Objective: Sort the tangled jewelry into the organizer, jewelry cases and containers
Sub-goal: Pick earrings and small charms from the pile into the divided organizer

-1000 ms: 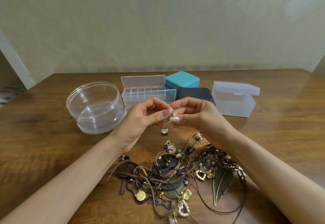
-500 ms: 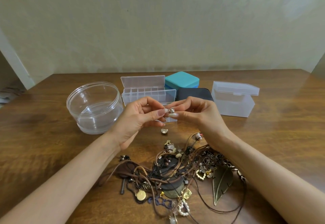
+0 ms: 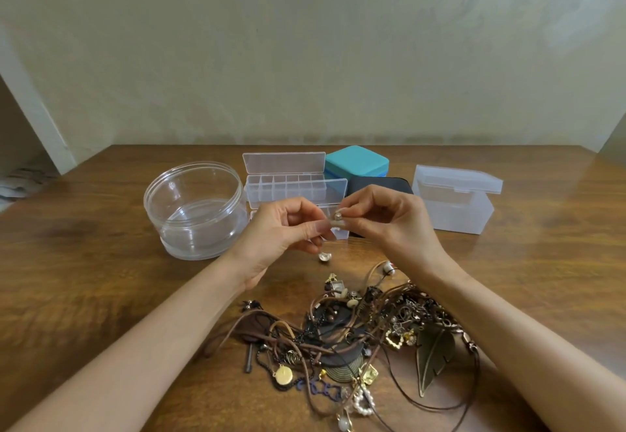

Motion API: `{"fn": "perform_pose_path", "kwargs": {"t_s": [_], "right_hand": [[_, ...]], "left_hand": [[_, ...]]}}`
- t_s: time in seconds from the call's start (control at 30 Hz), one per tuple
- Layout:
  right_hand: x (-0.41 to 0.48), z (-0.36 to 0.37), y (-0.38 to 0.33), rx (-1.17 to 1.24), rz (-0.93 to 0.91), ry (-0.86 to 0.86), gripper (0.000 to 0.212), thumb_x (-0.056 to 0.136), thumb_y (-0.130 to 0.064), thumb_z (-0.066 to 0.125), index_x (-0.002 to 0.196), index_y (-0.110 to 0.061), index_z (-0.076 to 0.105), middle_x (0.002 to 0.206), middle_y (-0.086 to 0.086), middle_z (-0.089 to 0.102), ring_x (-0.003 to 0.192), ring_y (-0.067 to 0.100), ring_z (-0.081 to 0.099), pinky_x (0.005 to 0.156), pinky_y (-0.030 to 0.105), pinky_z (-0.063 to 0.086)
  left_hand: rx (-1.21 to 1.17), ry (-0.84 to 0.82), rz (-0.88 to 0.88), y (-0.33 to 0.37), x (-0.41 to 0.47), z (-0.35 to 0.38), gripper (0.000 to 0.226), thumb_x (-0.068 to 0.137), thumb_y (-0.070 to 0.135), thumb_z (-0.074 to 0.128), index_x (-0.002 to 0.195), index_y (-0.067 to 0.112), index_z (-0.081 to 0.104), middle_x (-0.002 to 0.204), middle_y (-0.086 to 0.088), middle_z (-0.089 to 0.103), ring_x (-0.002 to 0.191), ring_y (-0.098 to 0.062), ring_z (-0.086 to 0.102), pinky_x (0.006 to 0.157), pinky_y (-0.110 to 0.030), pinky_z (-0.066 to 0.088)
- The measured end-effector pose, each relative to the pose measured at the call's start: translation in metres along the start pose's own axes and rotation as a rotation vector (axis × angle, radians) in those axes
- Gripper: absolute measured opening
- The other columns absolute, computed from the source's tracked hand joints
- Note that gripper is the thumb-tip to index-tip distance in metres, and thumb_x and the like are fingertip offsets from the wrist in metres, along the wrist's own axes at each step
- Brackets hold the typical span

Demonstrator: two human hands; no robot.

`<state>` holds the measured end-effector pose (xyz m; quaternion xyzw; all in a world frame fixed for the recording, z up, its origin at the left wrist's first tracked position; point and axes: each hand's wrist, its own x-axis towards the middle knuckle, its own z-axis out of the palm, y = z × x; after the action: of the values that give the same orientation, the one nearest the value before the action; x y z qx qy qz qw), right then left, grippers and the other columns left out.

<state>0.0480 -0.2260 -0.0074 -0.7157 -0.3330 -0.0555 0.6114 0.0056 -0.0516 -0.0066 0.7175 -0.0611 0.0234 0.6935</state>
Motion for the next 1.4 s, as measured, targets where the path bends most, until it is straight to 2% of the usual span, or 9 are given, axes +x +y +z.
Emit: {"fn": "perform_pose_path", "kwargs": {"t_s": [0.13,0.27,0.37,0.5,0.7,0.97,1.07,1.27,1.4], "right_hand": [[0.006,-0.002,-0.002,-0.034,0.006,0.078,0.010,0.073,-0.008,0.076,0.076,-0.012,0.067,0.084,0.005,0.071,0.080,0.018,0.069,0.076,0.030,0.057],[0.025,-0.002,0.005,-0.228,0.012,0.155,0.012,0.075,-0.005,0.075,0.076,-0.013,0.067,0.080,-0.009,0.069,0.077,0.000,0.067,0.076,0.017,0.053],[0.035,0.011,0.014,-0.434,-0.040,0.084,0.008,0.079,-0.004,0.072,0.082,-0.009,0.067,0.083,-0.005,0.067,0.079,-0.003,0.063,0.075,0.009,0.050],[0.040,0.021,0.024,-0.562,-0.106,0.022,0.009,0.082,-0.003,0.070,0.081,-0.012,0.066,0.088,0.004,0.069,0.084,0.011,0.063,0.077,0.024,0.055],[0.044,0.017,0.020,-0.589,-0.148,0.083,0.004,0.081,-0.001,0.069,0.084,-0.004,0.070,0.090,0.006,0.070,0.086,0.010,0.060,0.075,0.012,0.047],[0.043,0.018,0.022,-0.784,-0.290,0.006,0.014,0.085,-0.001,0.064,0.097,-0.003,0.073,0.093,0.010,0.072,0.087,0.019,0.068,0.080,0.017,0.047],[0.039,0.009,0.009,-0.730,-0.308,0.061,0.015,0.082,0.001,0.067,0.094,-0.005,0.074,0.092,0.008,0.074,0.087,0.015,0.067,0.082,0.007,0.040],[0.025,-0.025,-0.010,-0.564,-0.129,0.113,0.018,0.082,-0.004,0.069,0.095,-0.016,0.074,0.090,-0.006,0.069,0.082,-0.001,0.063,0.075,0.003,0.046],[0.017,-0.047,-0.025,-0.540,0.091,-0.189,0.013,0.083,-0.008,0.068,0.088,-0.019,0.072,0.071,-0.009,0.069,0.058,-0.001,0.062,0.054,0.014,0.049]], "left_hand": [[0.046,-0.004,-0.003,0.004,0.000,-0.004,0.009,0.079,0.010,0.065,0.088,0.011,0.065,0.081,-0.004,0.072,0.069,-0.009,0.064,0.059,-0.018,0.052],[0.921,0.286,0.240,-0.001,0.001,-0.015,0.010,0.089,0.018,0.061,0.097,0.022,0.065,0.092,0.014,0.064,0.084,-0.003,0.058,0.070,-0.016,0.046],[1.175,0.277,0.239,-0.009,0.002,-0.020,0.012,0.091,0.023,0.059,0.101,0.023,0.064,0.099,0.013,0.060,0.094,-0.006,0.053,0.076,-0.019,0.040],[1.108,0.221,0.171,-0.014,0.007,-0.025,0.011,0.089,0.020,0.061,0.098,0.020,0.068,0.101,0.006,0.064,0.097,-0.011,0.057,0.085,-0.029,0.048],[1.084,0.215,0.188,-0.014,0.008,-0.026,0.013,0.089,0.014,0.061,0.098,0.019,0.069,0.100,0.005,0.064,0.088,-0.007,0.054,0.081,-0.024,0.047],[1.085,0.182,0.166,-0.013,0.008,-0.026,0.012,0.089,0.014,0.061,0.098,0.018,0.068,0.098,0.005,0.063,0.084,-0.006,0.053,0.076,-0.020,0.044],[1.093,0.182,0.164,-0.012,0.008,-0.026,0.010,0.088,0.015,0.062,0.096,0.018,0.067,0.097,0.005,0.063,0.084,-0.006,0.053,0.075,-0.020,0.044],[1.114,0.189,0.165,-0.012,0.008,-0.026,0.009,0.088,0.018,0.063,0.096,0.019,0.066,0.099,0.005,0.064,0.087,-0.008,0.055,0.079,-0.025,0.047],[1.132,0.181,0.325,-0.005,0.002,-0.017,0.007,0.084,0.025,0.066,0.091,0.024,0.065,0.090,0.017,0.056,0.085,-0.003,0.047,0.070,-0.015,0.039]]}}
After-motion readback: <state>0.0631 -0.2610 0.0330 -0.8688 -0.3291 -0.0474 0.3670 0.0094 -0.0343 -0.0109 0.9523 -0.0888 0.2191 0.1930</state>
